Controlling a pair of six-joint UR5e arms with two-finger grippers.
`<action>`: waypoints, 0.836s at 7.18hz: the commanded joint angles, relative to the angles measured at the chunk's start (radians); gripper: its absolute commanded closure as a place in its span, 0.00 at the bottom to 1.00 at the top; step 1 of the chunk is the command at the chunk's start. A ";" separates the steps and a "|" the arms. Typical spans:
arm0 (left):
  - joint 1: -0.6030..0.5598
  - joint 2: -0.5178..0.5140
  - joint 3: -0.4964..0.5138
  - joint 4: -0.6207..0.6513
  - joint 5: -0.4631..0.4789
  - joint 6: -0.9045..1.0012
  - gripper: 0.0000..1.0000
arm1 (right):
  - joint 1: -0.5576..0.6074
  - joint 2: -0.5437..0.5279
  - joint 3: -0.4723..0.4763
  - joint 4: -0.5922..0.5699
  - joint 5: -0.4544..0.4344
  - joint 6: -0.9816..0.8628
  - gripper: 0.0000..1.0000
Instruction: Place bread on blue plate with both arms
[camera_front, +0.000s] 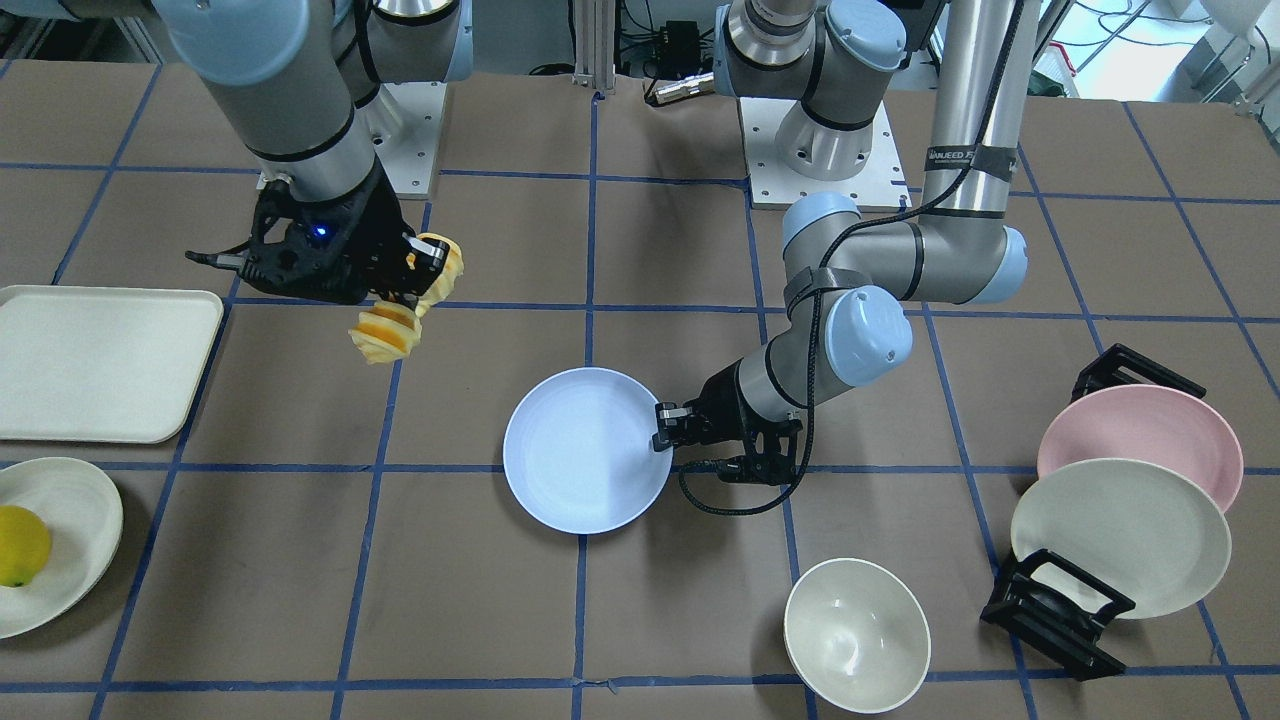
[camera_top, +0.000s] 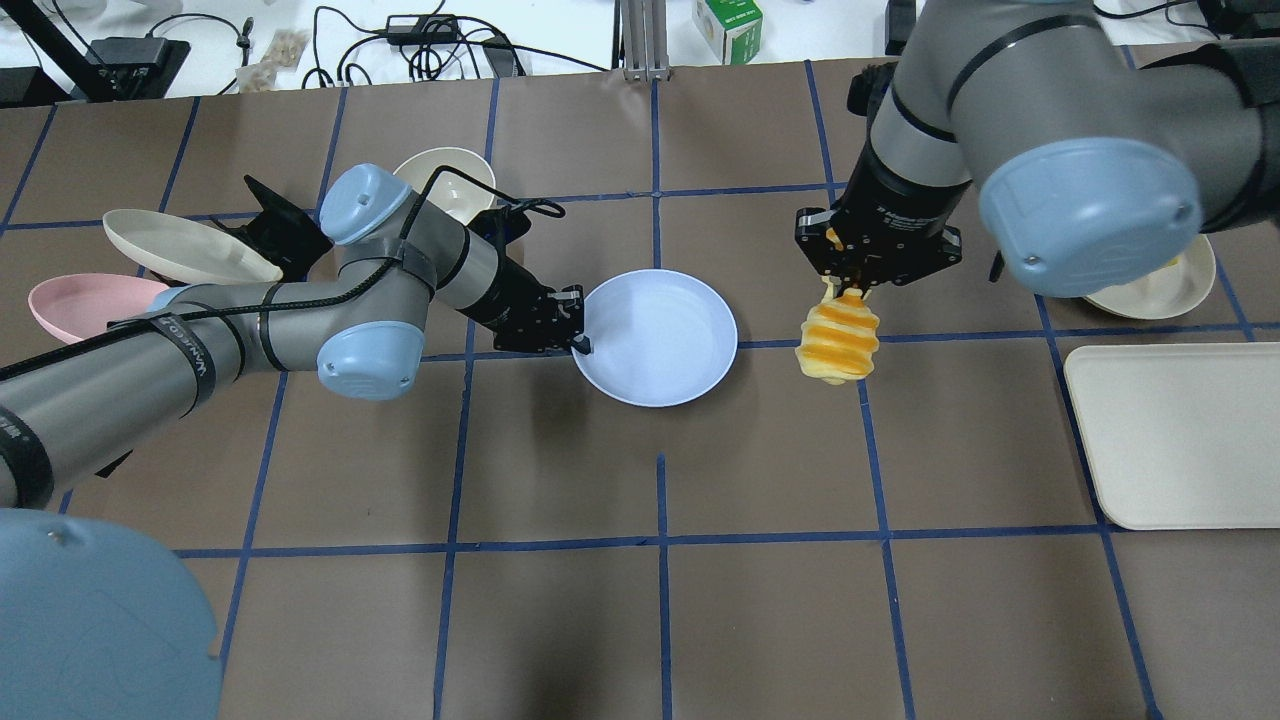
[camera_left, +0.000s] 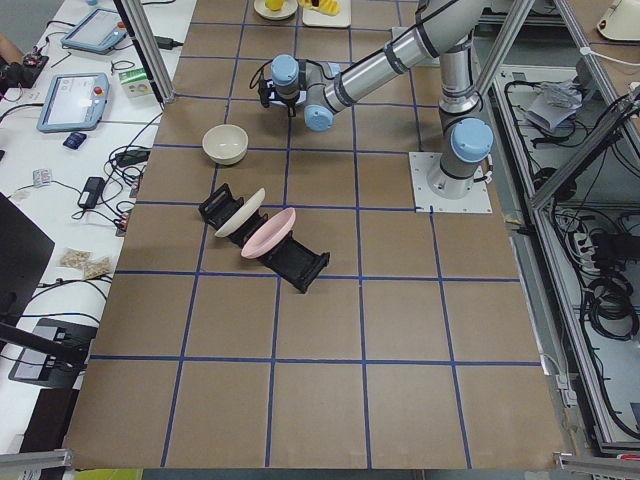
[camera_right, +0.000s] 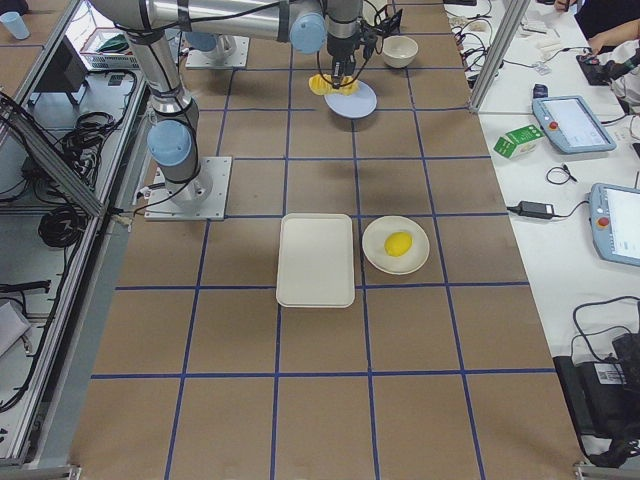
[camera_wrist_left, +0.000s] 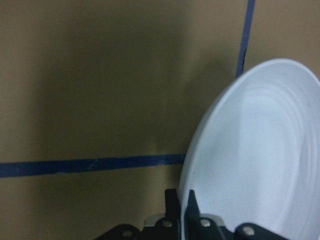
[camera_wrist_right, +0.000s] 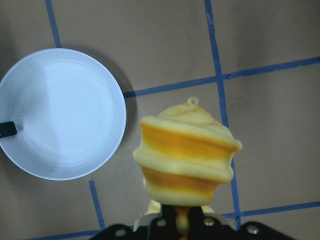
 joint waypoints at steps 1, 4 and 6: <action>-0.010 0.012 0.005 0.012 0.008 -0.069 0.00 | 0.091 0.114 -0.010 -0.146 -0.001 0.076 1.00; -0.008 0.075 0.080 0.029 0.322 -0.063 0.00 | 0.158 0.203 -0.019 -0.223 -0.001 0.079 1.00; -0.002 0.190 0.106 -0.078 0.341 -0.057 0.00 | 0.201 0.268 -0.020 -0.294 -0.001 0.067 1.00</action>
